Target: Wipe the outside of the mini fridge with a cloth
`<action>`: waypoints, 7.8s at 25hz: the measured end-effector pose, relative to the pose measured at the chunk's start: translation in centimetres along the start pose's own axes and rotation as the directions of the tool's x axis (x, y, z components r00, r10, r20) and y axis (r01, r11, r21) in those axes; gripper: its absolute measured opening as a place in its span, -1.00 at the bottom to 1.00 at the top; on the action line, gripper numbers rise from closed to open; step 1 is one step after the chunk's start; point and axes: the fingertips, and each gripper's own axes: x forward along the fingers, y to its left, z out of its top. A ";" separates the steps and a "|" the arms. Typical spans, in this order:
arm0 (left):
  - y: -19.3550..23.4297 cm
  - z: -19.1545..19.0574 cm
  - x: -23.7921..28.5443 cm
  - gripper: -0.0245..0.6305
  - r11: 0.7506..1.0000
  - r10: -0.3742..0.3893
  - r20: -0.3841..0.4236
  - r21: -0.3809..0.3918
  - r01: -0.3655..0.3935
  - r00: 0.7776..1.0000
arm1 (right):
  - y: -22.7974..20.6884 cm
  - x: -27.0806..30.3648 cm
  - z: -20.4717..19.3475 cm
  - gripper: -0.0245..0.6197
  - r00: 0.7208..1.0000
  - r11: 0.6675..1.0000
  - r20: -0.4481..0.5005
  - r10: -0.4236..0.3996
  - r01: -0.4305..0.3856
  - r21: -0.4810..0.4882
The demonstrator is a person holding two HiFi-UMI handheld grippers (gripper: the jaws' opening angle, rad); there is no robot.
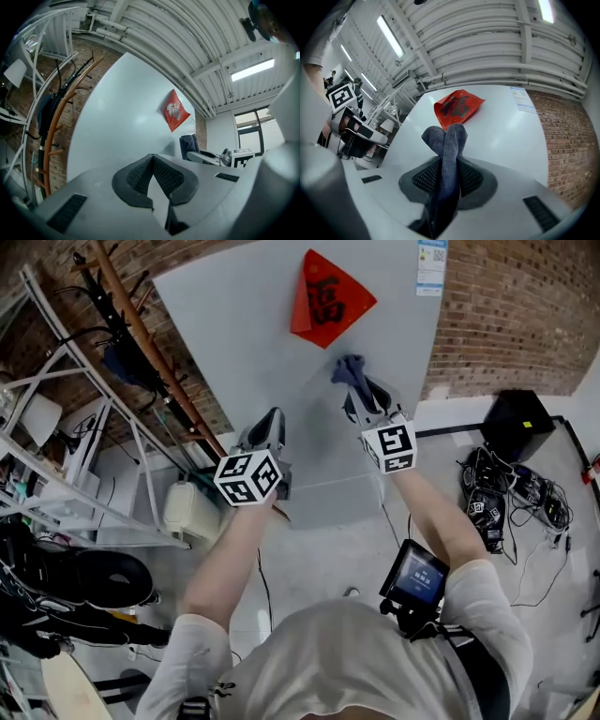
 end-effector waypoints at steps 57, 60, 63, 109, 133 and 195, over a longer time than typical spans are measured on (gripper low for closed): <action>7.5 -9.0 -4.6 -0.92 0.996 0.075 -0.161 -0.026 -0.080 0.984 | 14.3 3.6 -10.2 -0.66 0.986 0.992 -0.103 0.129 -0.127 0.025; 5.7 -9.6 -3.1 -0.92 0.998 0.052 -0.167 -0.030 -0.057 0.985 | 11.5 2.4 -10.7 -0.66 0.988 0.995 -0.122 0.094 -0.091 0.031; 3.9 -10.1 -1.8 -0.92 0.999 0.034 -0.172 -0.031 -0.040 0.984 | 8.5 0.9 -11.3 -0.66 0.990 0.998 -0.131 0.057 -0.053 0.034; -0.8 -11.2 -4.1 -0.92 0.998 0.040 -0.150 -0.039 -0.047 0.988 | -1.7 -9.1 -12.0 -0.66 0.970 0.994 -0.231 -0.075 0.092 0.063; 10.1 -9.5 -19.6 -0.92 0.985 0.143 -0.132 -0.078 -0.154 0.981 | 25.5 -5.2 -5.9 -0.66 0.956 0.975 -0.206 0.208 -0.186 0.119; 23.9 -48.8 -18.8 -0.92 0.964 0.215 0.130 0.128 -0.231 0.968 | 40.5 -1.6 -47.3 -0.66 0.967 0.967 0.030 0.253 -0.254 0.031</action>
